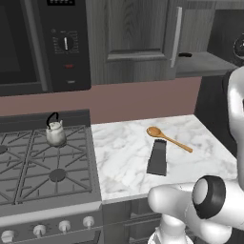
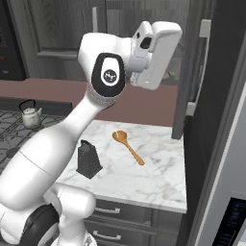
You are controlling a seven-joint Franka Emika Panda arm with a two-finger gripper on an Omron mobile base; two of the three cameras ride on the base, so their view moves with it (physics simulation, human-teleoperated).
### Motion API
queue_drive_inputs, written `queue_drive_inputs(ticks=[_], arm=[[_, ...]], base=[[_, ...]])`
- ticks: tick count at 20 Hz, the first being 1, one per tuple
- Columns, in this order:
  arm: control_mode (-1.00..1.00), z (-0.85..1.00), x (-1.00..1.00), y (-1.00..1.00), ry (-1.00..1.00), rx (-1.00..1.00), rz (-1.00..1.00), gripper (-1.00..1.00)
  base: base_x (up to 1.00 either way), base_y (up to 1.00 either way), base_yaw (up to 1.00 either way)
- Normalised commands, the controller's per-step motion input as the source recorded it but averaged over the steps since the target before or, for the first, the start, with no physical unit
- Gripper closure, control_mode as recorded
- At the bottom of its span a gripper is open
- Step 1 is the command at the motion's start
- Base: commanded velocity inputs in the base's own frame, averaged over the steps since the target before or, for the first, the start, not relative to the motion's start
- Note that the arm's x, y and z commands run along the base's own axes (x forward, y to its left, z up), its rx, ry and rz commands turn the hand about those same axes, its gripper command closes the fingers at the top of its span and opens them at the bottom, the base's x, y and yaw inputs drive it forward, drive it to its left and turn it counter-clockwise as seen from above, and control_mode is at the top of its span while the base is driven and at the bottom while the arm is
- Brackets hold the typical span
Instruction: Pick the pan from the cabinet and place it on the stove. Then turn on the stove burner for the pan.
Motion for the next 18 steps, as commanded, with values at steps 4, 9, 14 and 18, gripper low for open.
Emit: queue_drive_inputs(ticks=[4, 9, 14, 18], arm=[[-1.00, -0.01, -0.07, -0.79, -0.02, 0.10, -0.03, -1.00], [-1.00, -0.02, -0.14, -0.42, -0.07, 0.06, 0.00, -1.00], [-1.00, -0.01, -0.31, 0.43, -0.17, 0.03, 0.00, -1.00], [-1.00, -0.12, -0.20, 0.85, -0.22, 0.06, 0.00, -1.00]], base=[[0.00, 0.00, 0.00], [0.00, 0.00, 0.00], [0.00, 0.00, 0.00], [0.00, 0.00, 0.00]])
